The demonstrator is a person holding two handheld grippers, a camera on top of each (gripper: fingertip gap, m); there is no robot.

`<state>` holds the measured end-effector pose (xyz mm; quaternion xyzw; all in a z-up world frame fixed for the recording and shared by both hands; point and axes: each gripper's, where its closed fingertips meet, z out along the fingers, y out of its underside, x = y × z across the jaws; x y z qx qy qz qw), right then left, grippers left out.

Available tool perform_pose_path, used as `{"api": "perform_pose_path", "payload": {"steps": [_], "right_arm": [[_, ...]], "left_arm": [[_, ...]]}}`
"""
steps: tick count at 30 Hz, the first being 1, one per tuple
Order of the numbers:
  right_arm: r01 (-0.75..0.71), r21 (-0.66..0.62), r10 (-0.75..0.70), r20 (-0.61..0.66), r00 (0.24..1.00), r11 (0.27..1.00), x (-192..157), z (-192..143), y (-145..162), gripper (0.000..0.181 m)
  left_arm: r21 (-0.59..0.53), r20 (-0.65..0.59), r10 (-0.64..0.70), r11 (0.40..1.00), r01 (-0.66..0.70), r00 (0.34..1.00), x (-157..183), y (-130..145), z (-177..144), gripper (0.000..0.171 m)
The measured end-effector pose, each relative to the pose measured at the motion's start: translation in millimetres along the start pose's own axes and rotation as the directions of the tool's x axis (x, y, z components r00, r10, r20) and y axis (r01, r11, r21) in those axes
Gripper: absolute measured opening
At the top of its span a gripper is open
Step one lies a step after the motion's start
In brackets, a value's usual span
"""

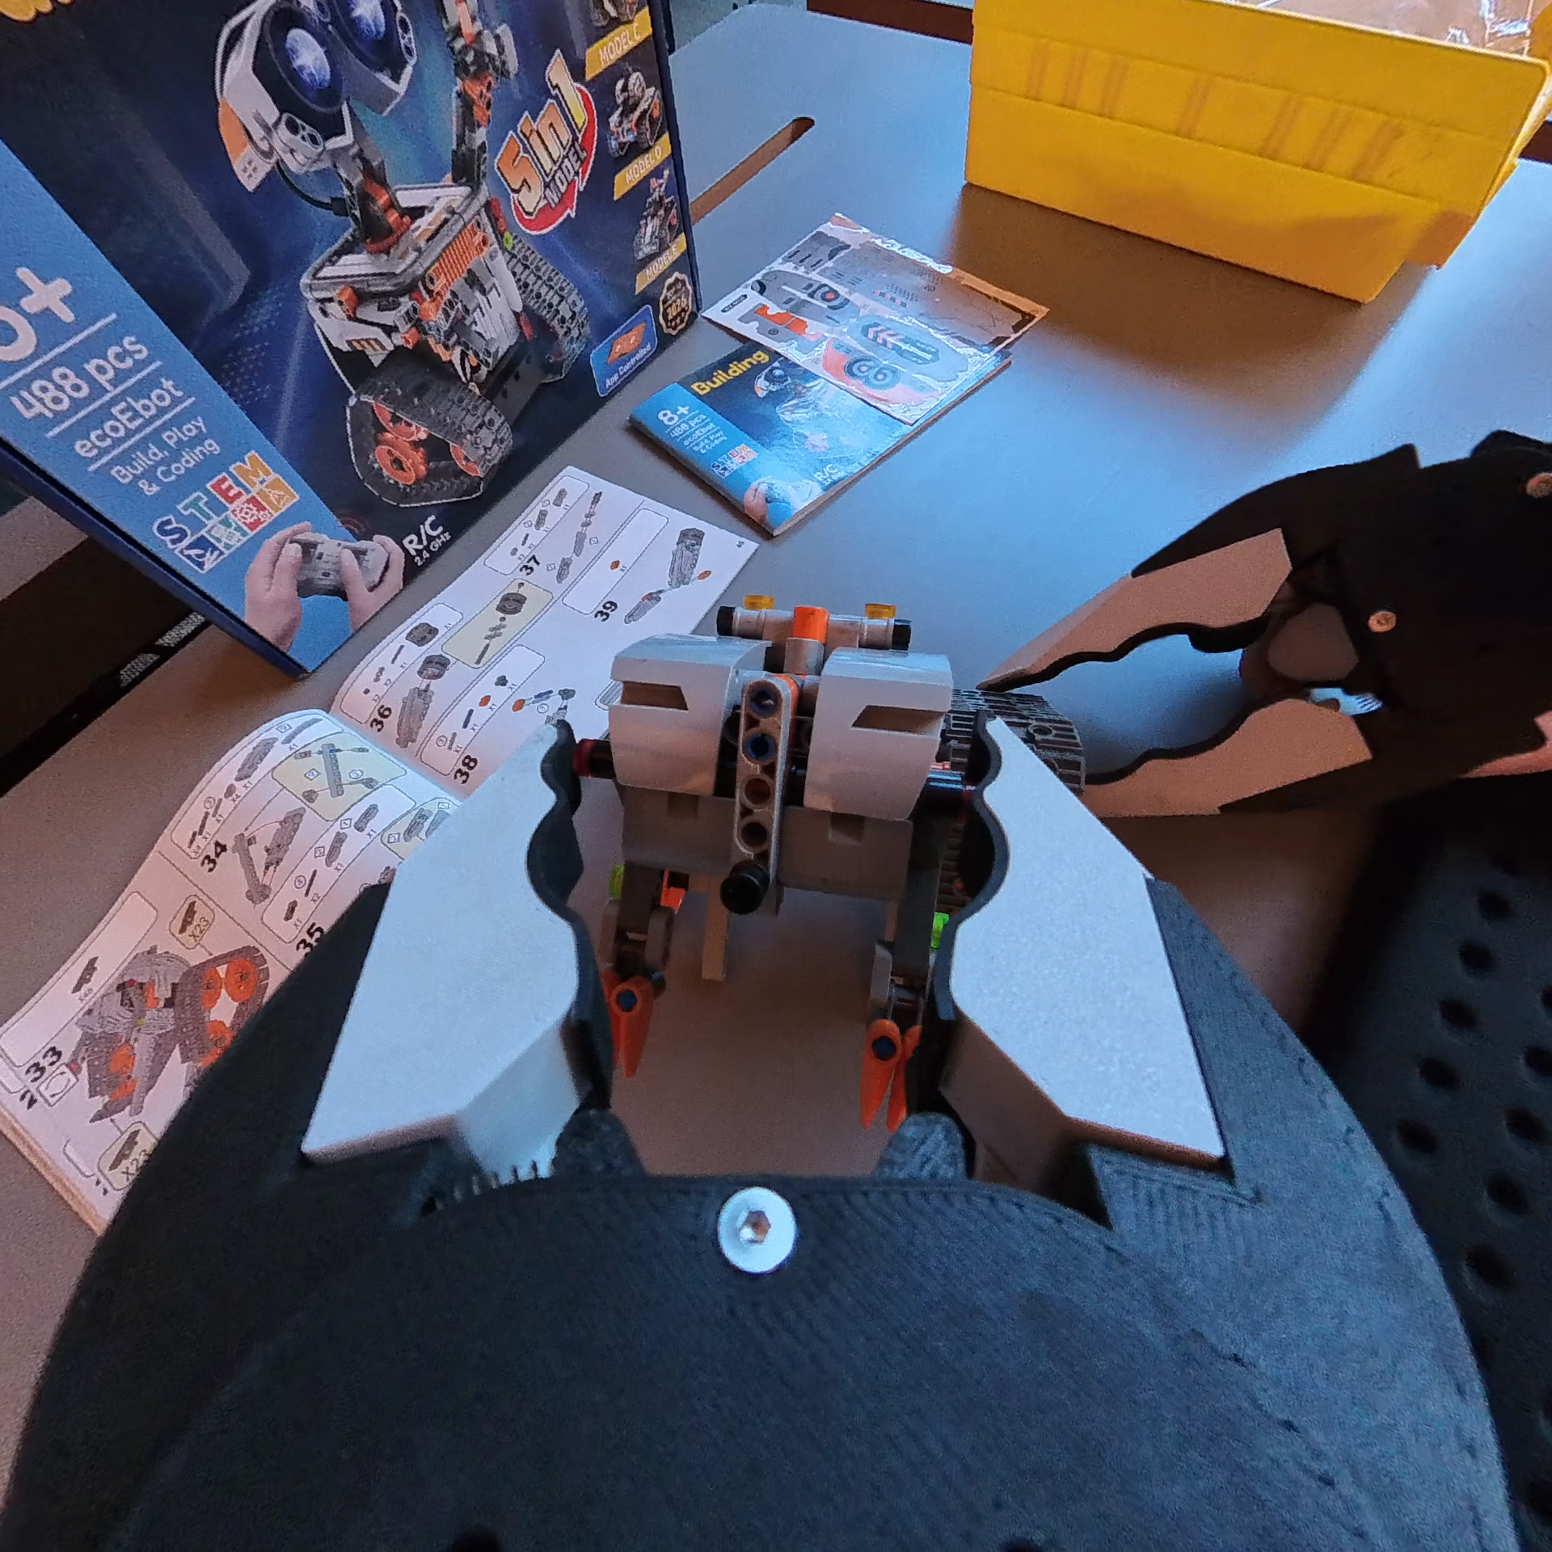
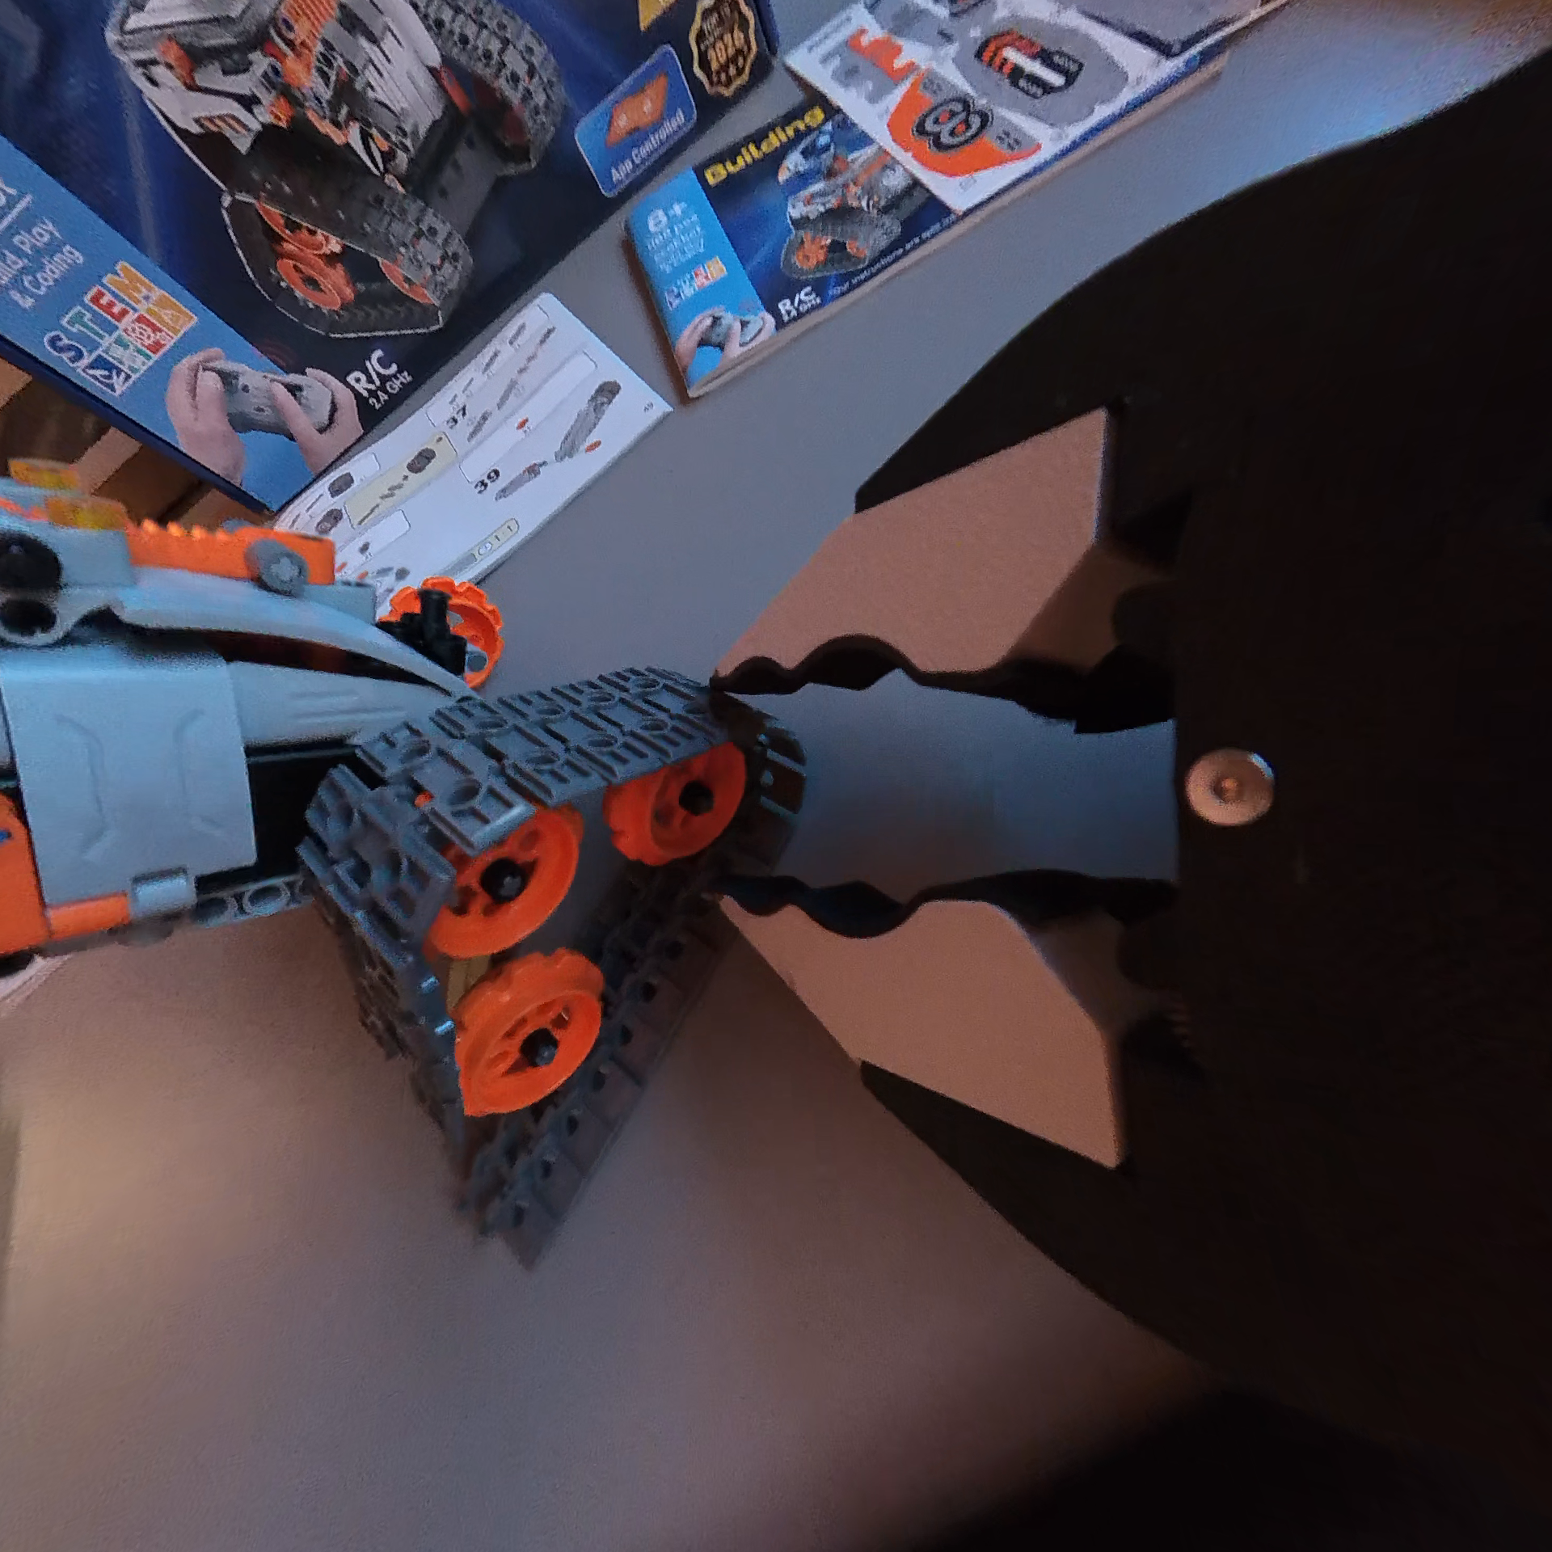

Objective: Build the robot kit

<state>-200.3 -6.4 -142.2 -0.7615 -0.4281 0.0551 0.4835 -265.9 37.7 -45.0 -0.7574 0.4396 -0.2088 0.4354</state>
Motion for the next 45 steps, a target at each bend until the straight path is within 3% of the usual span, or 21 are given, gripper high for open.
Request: {"api": "perform_pose_path", "payload": {"steps": [7, 12, 14, 16, 19, 20, 22, 24, 29, 35, 39, 42, 45], "right_arm": [[0.056, 0.039, -0.055, -0.036, 0.998, 0.998, -1, -4, -9, 0.05], [0.116, 0.075, -0.112, -0.061, 0.992, 0.99, -3, -8, -17, 0.055], [0.13, 0.078, -0.124, -0.078, 0.989, 0.988, -2, -9, -18, 0.047], [0.113, 0.093, -0.102, -0.117, 0.988, 0.989, 2, -16, -23, 0.04], [-0.048, 0.181, 0.077, -0.153, 0.985, 0.982, 1, -42, -41, 0.029], [-0.158, 0.216, 0.192, -0.145, 0.971, 0.963, -2, -50, -47, 0.025], [-0.384, 0.267, 0.399, -0.001, 0.917, 0.884, -20, -59, -59, 0.025], [-0.502, 0.241, 0.492, 0.106, 0.864, 0.83, -39, -58, -64, 0.031], [-0.365, 0.158, 0.369, 0.006, 0.929, 0.918, -50, -43, -50, 0.032], [-0.303, 0.097, 0.308, -0.04, 0.95, 0.948, -50, -36, -42, 0.032], [-0.248, 0.044, 0.248, -0.002, 0.969, 0.968, -61, -29, -40, 0.032], [-0.149, 0.008, 0.149, 0.046, 0.988, 0.989, -74, -25, -39, 0.033], [0.071, -0.013, -0.07, 0.075, 0.995, 0.997, -90, -18, -38, 0.035]], "left_arm": [[0.079, -0.014, -0.011, 0.997, 0.012, 1.0, 4, -6, -7, 0.1], [0.158, 0.041, -0.052, 0.986, 0.045, 0.998, -5, -6, -45, 0.099], [0.163, 0.033, -0.082, 0.984, 0.076, 0.996, -1, 8, -63, 0.091], [0.156, -0.018, -0.11, 0.981, 0.112, 0.994, 11, 29, -78, 0.071], [0.068, -0.121, -0.127, 0.988, 0.136, 0.985, 30, 74, -81, 0.04], [0.023, -0.131, -0.126, 0.991, 0.13, 0.983, 31, 89, -77, 0.038], [-0.066, -0.165, -0.112, 0.993, 0.103, 0.98, 38, 114, -67, 0.028], [-0.088, -0.211, -0.061, 0.995, 0.044, 0.975, 50, 123, -58, 0.023], [-0.111, -0.144, 0.102, 0.987, -0.119, 0.984, 56, 127, -29, 0.023], [-0.168, -0.139, 0.059, 0.982, -0.082, 0.989, 68, 129, -7, 0.026], [-0.181, -0.133, 0.093, 0.976, -0.117, 0.987, 71, 133, -1, 0.011], [-0.207, -0.128, 0.105, 0.97, -0.13, 0.986, 71, 133, -1, 0.009], [-0.25, -0.139, 0.107, 0.958, -0.139, 0.985, 71, 132, -2, 0.009]]}}
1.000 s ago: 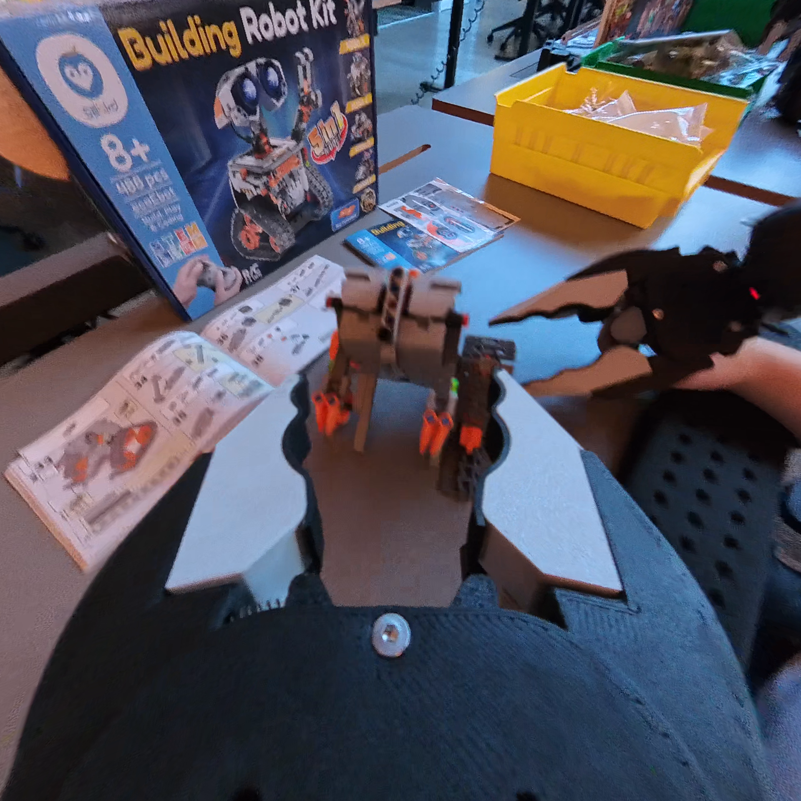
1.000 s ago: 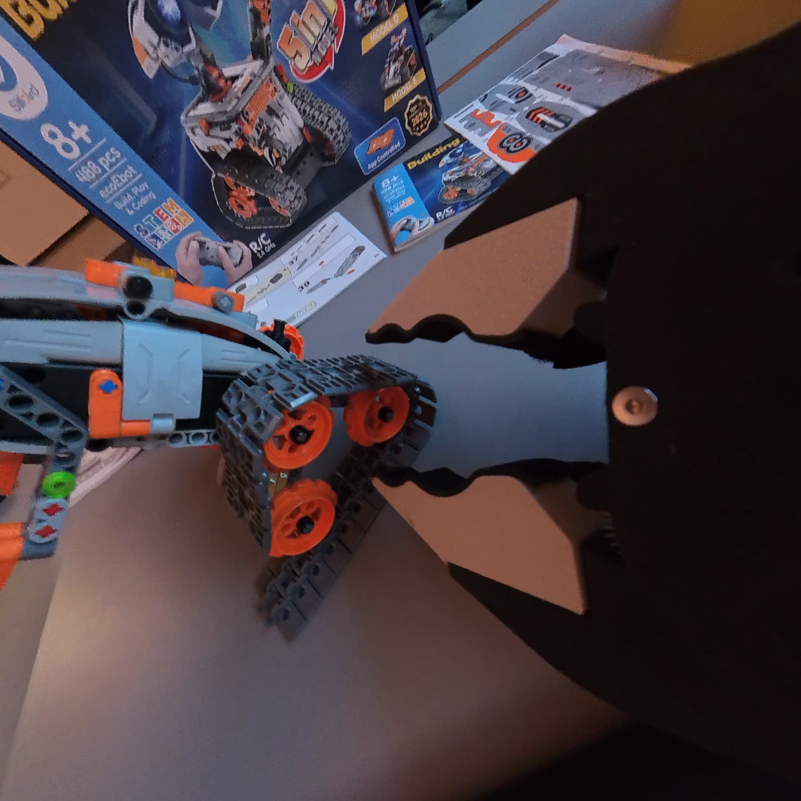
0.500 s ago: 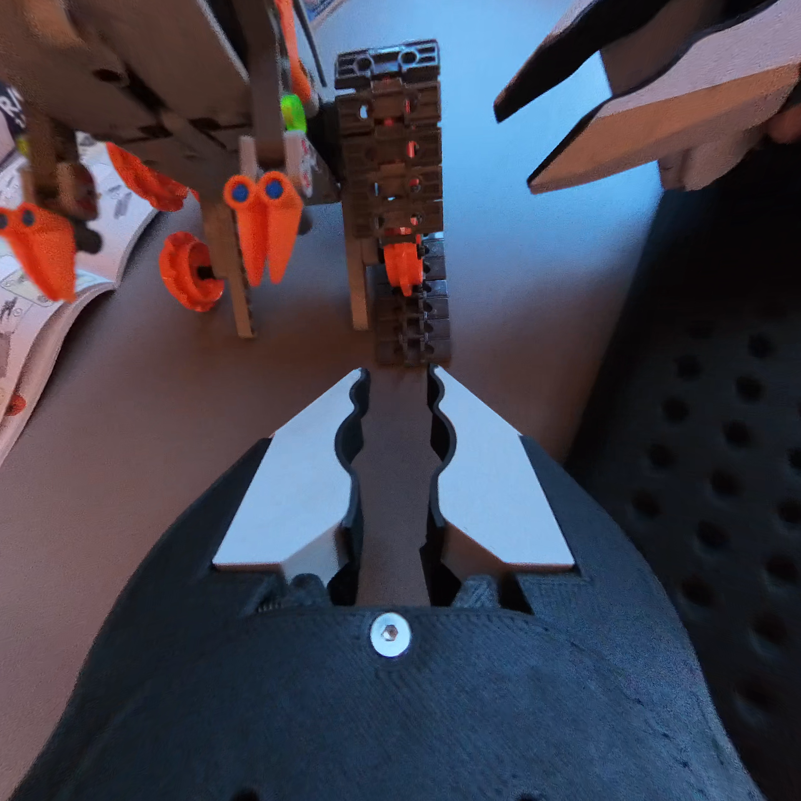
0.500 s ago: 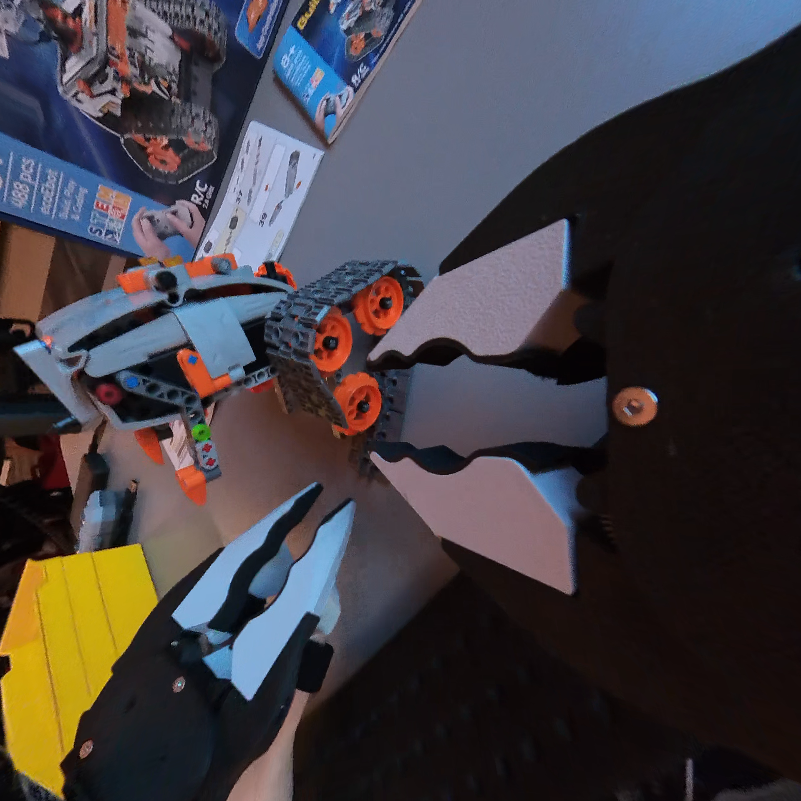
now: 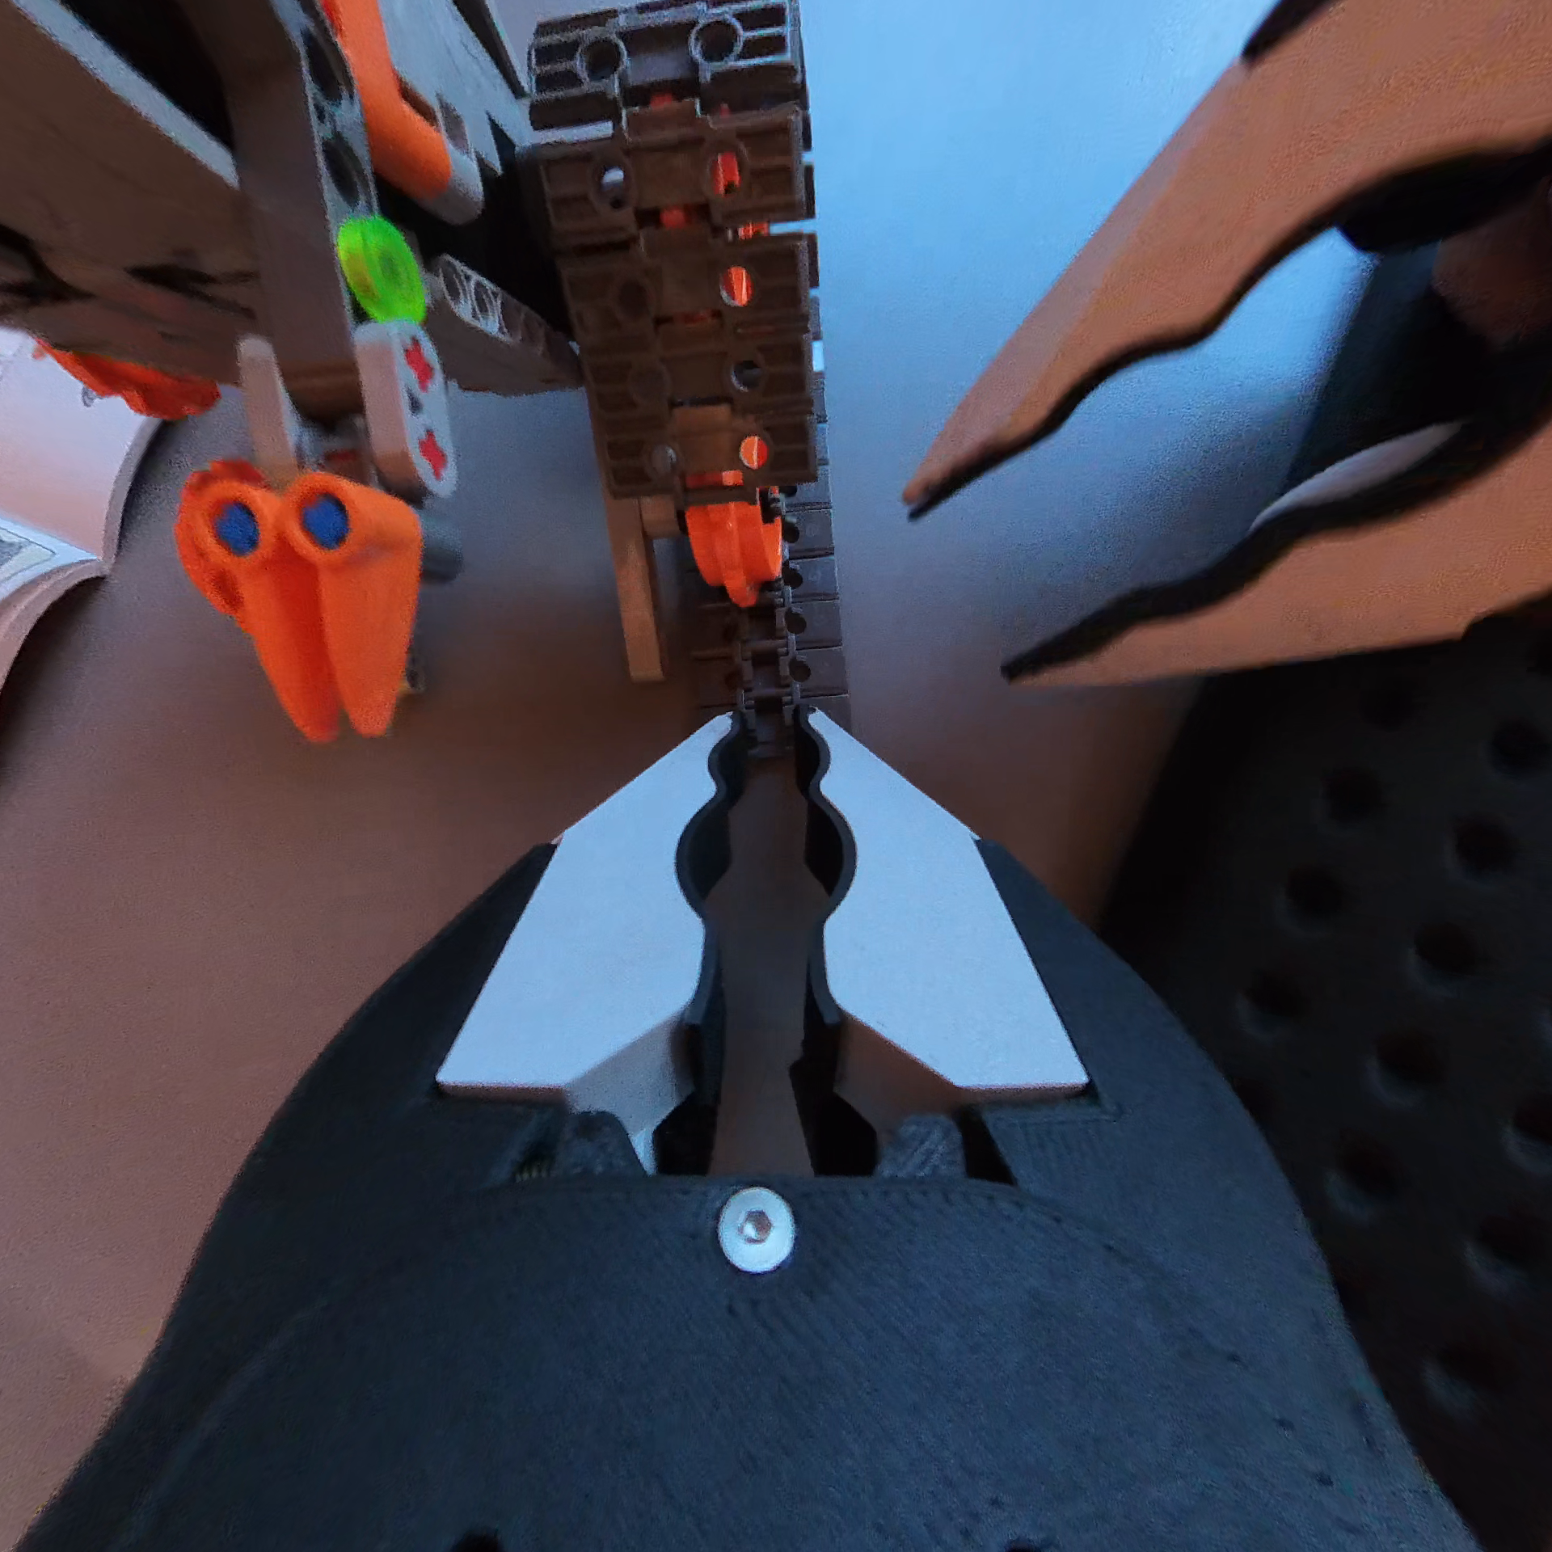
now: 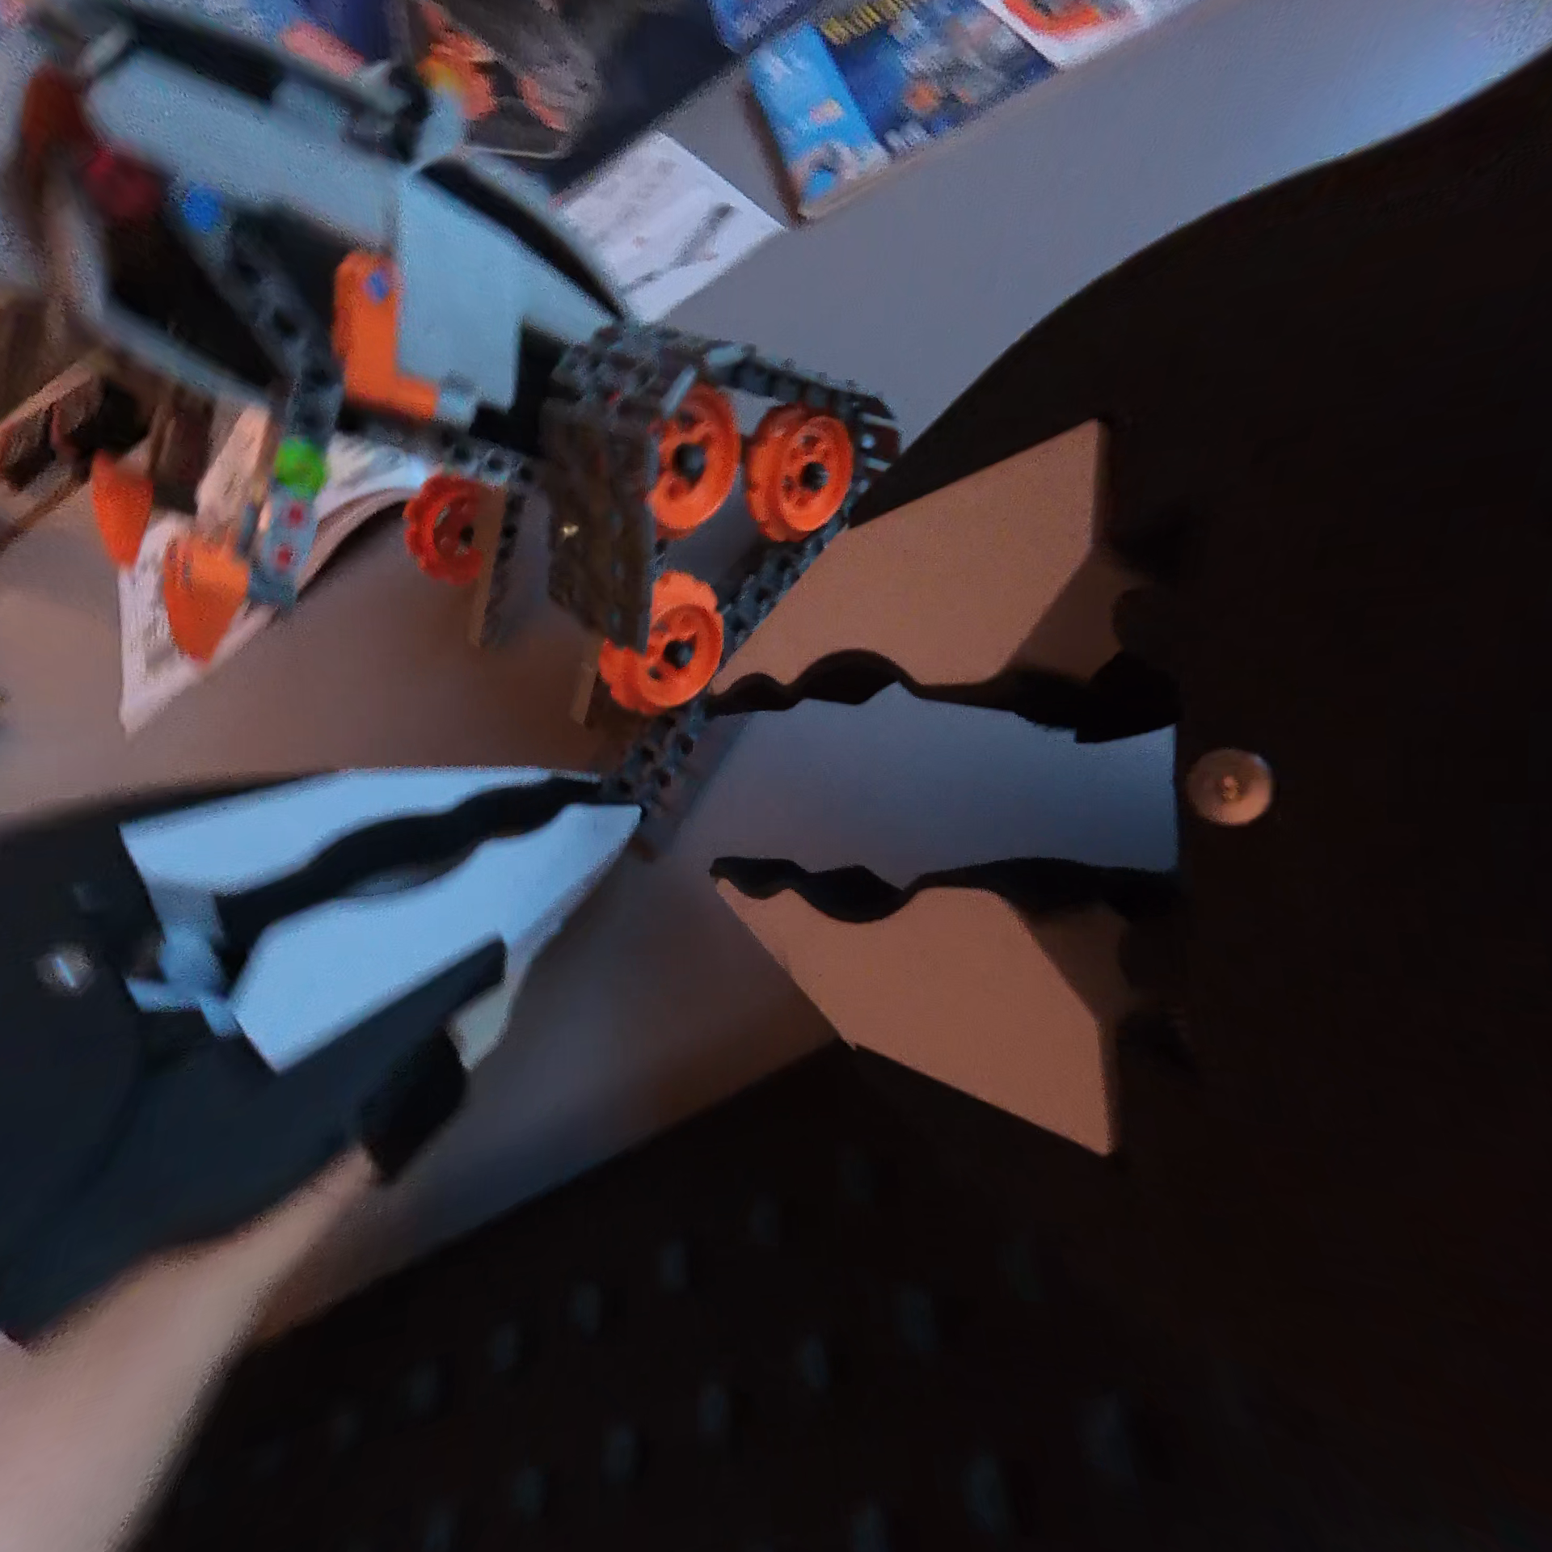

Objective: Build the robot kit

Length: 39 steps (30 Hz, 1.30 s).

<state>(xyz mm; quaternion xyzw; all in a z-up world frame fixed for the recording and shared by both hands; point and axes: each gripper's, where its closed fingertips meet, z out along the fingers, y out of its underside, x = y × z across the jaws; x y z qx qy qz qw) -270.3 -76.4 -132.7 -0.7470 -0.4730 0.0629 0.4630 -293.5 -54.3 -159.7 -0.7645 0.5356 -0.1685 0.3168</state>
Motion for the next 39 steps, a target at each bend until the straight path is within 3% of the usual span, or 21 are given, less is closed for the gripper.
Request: {"api": "perform_pose_path", "payload": {"steps": [4, 8, 12, 14, 18, 22, 25, 29, 33, 39], "right_arm": [[0.334, -0.037, -0.336, -0.086, 0.938, 0.942, -6, 16, 0, 0.04], [0.286, -0.012, -0.284, -0.148, 0.947, 0.958, -1, 20, -15, 0.035], [0.267, -0.122, -0.286, -0.181, 0.941, 0.956, 7, 34, -5, 0.026], [0.258, -0.141, -0.284, -0.22, 0.933, 0.956, 13, 35, -3, 0.015], [0.255, -0.135, -0.282, -0.254, 0.925, 0.958, 15, 31, -4, 0.01], [0.19, -0.112, -0.214, -0.268, 0.94, 0.975, 21, 28, -4, 0.008], [0.137, -0.099, -0.159, -0.27, 0.95, 0.986, 26, 26, -3, 0.007], [0.089, -0.091, -0.112, -0.28, 0.954, 0.992, 30, 24, -1, 0.007], [0.047, -0.085, -0.068, -0.261, 0.963, 0.995, 34, 21, 2, 0.007], [-0.136, -0.036, 0.127, -0.185, 0.974, 0.99, 45, 14, 12, 0.006]], "left_arm": [[-0.039, 0.01, 0.014, 0.999, -0.014, 1.0, -1, -8, -5, 0.009], [-0.068, 0.035, -0.025, 0.997, 0.027, 0.999, -2, -16, -8, 0.009], [-0.114, 0.05, -0.019, 0.993, 0.025, 0.999, -1, -22, -7, 0.009], [-0.133, 0.055, -0.022, 0.991, 0.029, 0.998, -1, -23, -7, 0.009], [-0.114, 0.055, -0.075, 0.99, 0.081, 0.996, -1, -28, -11, 0.009], [-0.004, 0.053, -0.084, 0.996, 0.085, 0.995, 4, -45, -46, 0.011], [0.16, 0.099, -0.041, 0.987, 0.024, 0.994, -10, -80, -89, 0.014], [0.345, 0.203, -0.039, 0.938, -0.034, 0.978, -66, -144, -124, 0.054], [0.297, 0.087, -0.061, 0.954, 0.033, 0.994, -90, -171, -94, 0.073], [0.147, 0.051, -0.022, 0.989, 0.014, 0.998, -91, -166, -44, 0.079]]}}
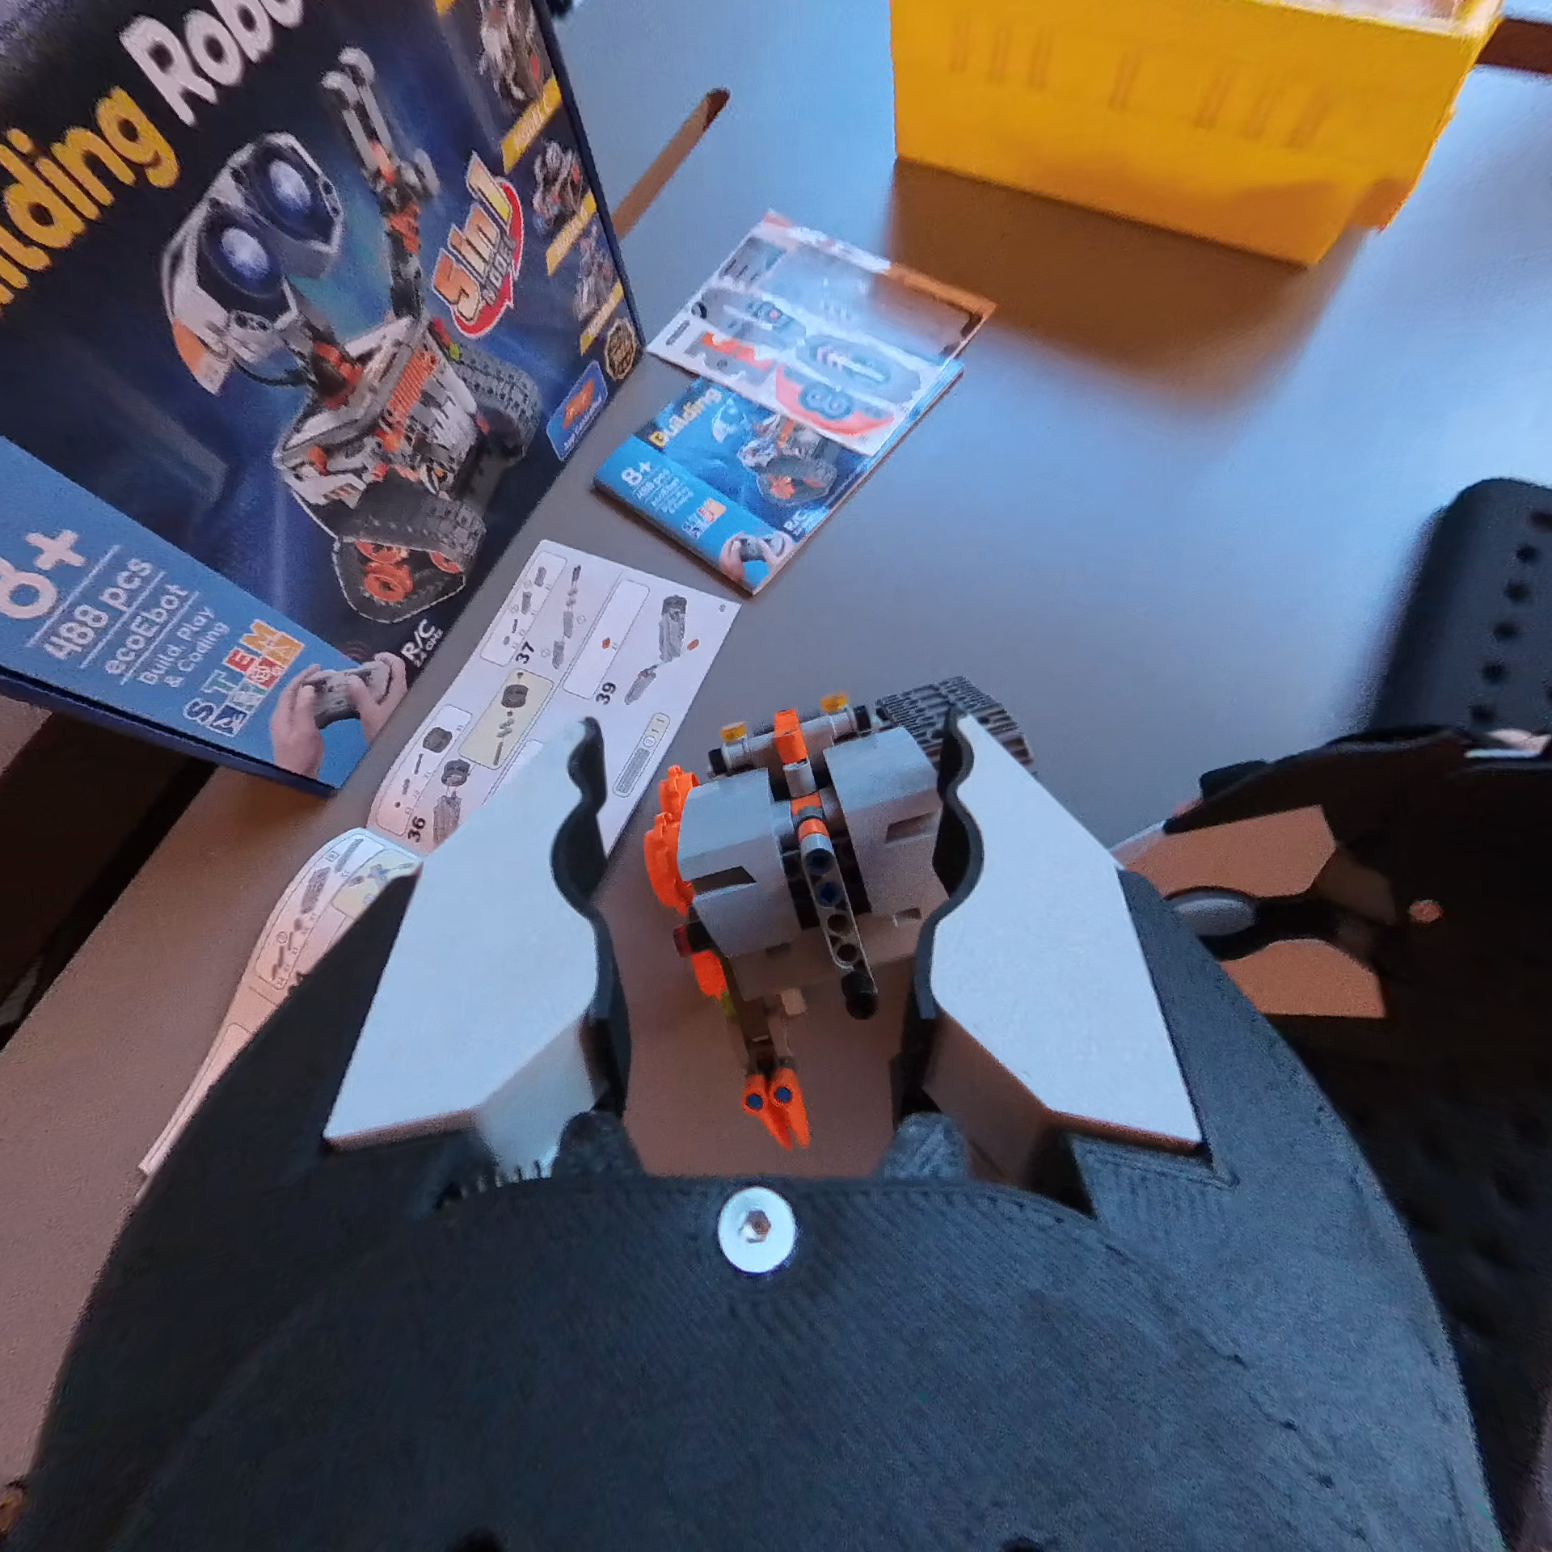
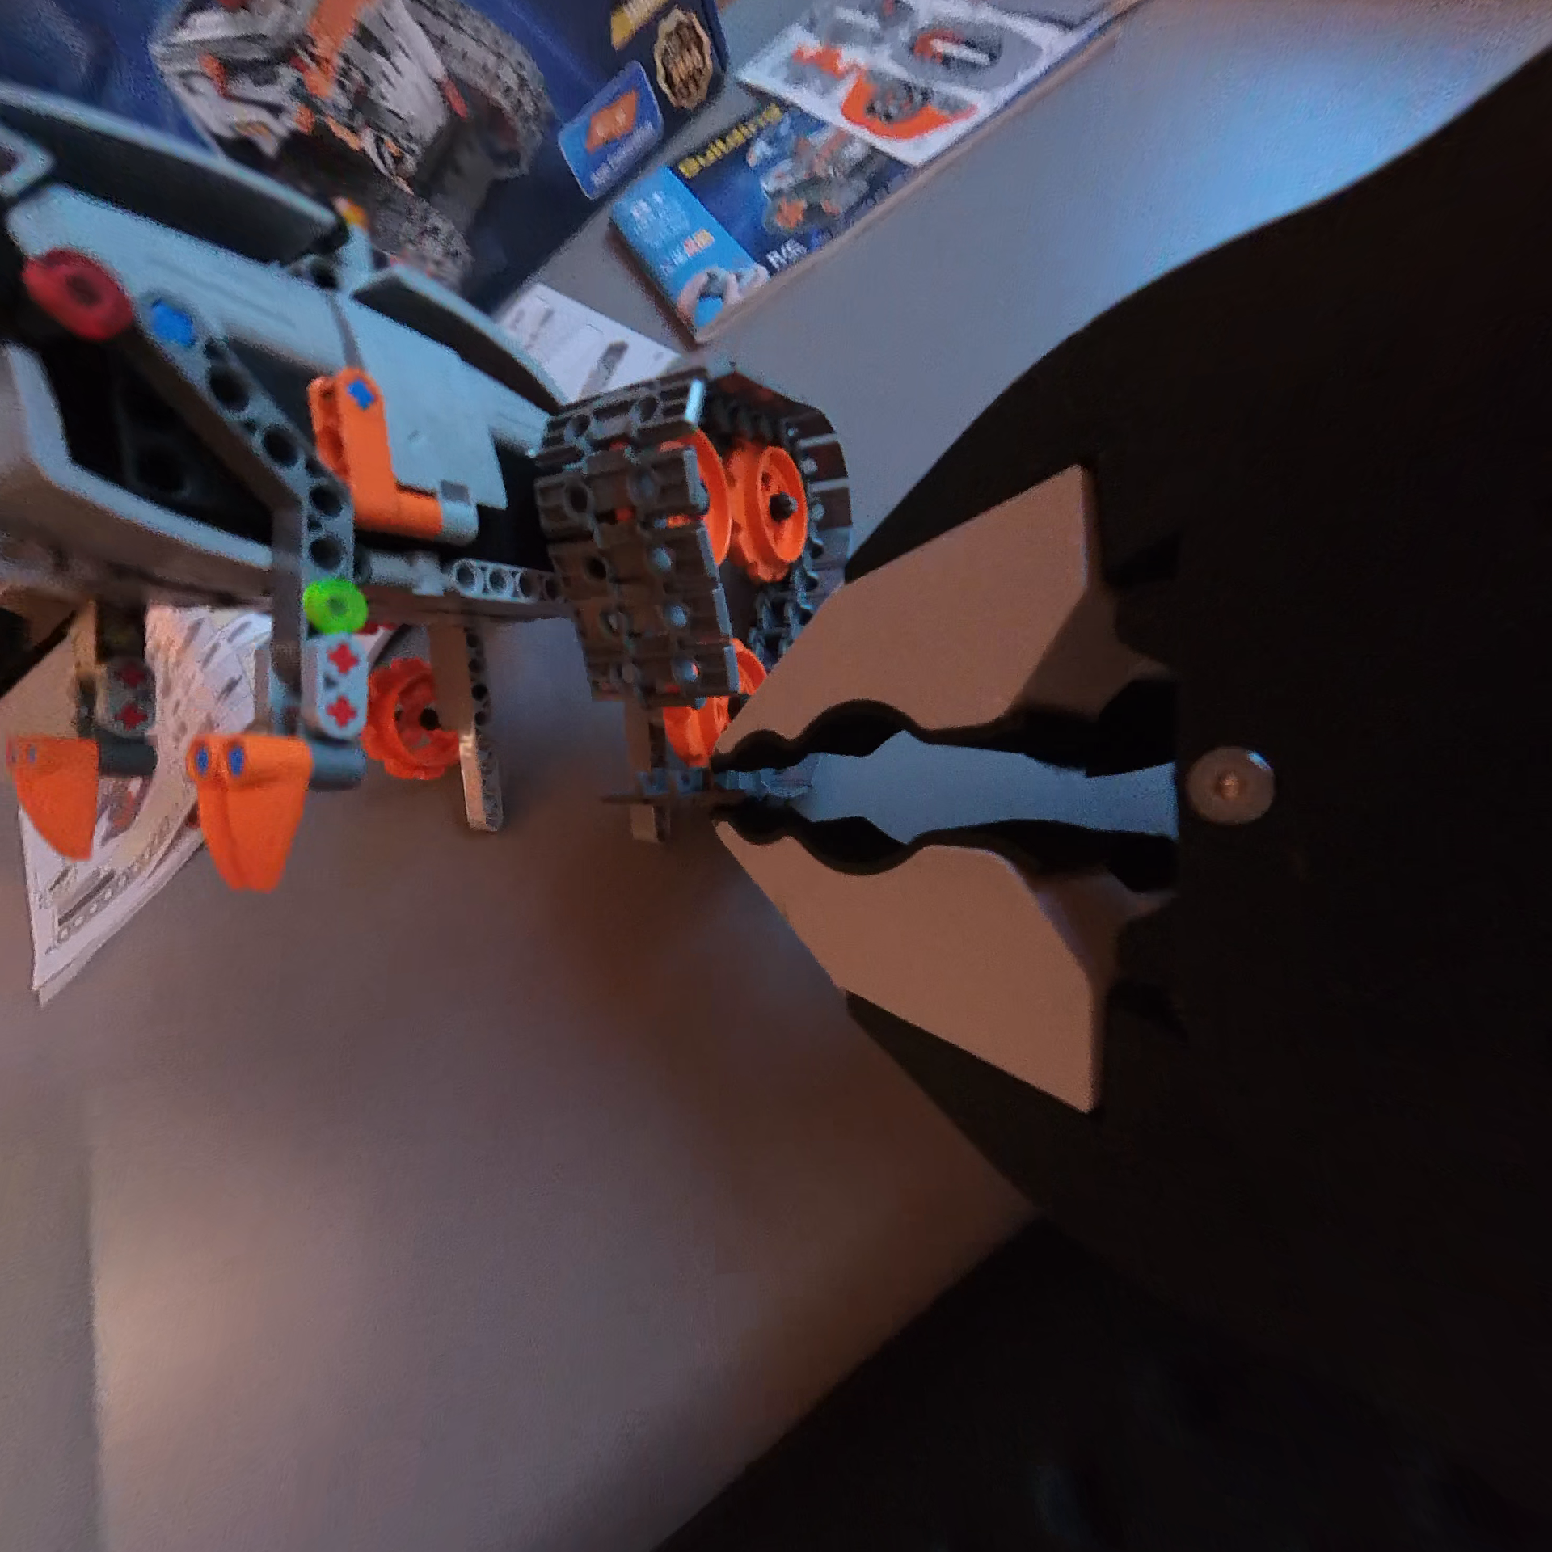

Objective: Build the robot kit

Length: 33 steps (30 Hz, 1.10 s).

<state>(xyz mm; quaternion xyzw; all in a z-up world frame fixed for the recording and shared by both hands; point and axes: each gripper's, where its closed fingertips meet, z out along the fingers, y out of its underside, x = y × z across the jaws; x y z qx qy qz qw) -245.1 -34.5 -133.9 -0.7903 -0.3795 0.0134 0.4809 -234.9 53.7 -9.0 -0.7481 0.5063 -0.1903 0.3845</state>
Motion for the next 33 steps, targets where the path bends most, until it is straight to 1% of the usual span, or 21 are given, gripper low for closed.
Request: {"api": "perform_pose_path", "payload": {"steps": [3, 4, 6, 8, 16, 23, 28, 31, 33], "right_arm": [[-0.116, 0.003, 0.116, 0.061, 0.991, 0.993, 7, -1, 4, 0.006], [-0.154, 0.005, 0.153, 0.085, 0.984, 0.988, 9, -2, 5, 0.006], [-0.21, 0.012, 0.207, 0.122, 0.971, 0.978, 11, -2, 6, 0.006], [-0.247, 0.019, 0.243, 0.131, 0.961, 0.969, 16, -3, 8, 0.006], [-0.388, 0.009, 0.378, 0.205, 0.903, 0.922, 22, -3, 10, 0.005], [-0.45, 0.038, 0.428, 0.252, 0.868, 0.892, 24, -8, 5, 0.004], [-0.527, 0.053, 0.491, 0.294, 0.82, 0.848, 28, -11, 3, 0.004], [-0.536, 0.05, 0.497, 0.31, 0.811, 0.843, 27, -11, 3, 0.004], [-0.559, 0.045, 0.516, 0.328, 0.791, 0.828, 28, -10, 3, 0.004]], "left_arm": [[-0.035, 0.036, 0.026, 0.999, -0.024, 0.999, 0, 6, 15, 0.075], [-0.032, 0.031, 0.015, 0.999, -0.014, 0.999, 1, 6, 18, 0.067], [-0.035, -0.017, -0.018, 0.999, 0.018, 1.0, 11, 6, 22, 0.045], [-0.028, 0.0, -0.031, 0.999, 0.031, 1.0, 10, 4, 23, 0.045], [-0.005, 0.018, -0.012, 1.0, 0.012, 1.0, 9, 2, 23, 0.041], [-0.013, 0.03, -0.045, 0.999, 0.045, 0.999, 8, 2, 21, 0.038], [-0.026, 0.038, -0.042, 0.999, 0.043, 0.998, 9, 3, 21, 0.034], [-0.03, 0.032, -0.023, 0.999, 0.023, 0.999, 10, 1, 22, 0.034], [-0.02, 0.039, 0.019, 1.0, -0.018, 0.999, 10, 0, 21, 0.041]]}}
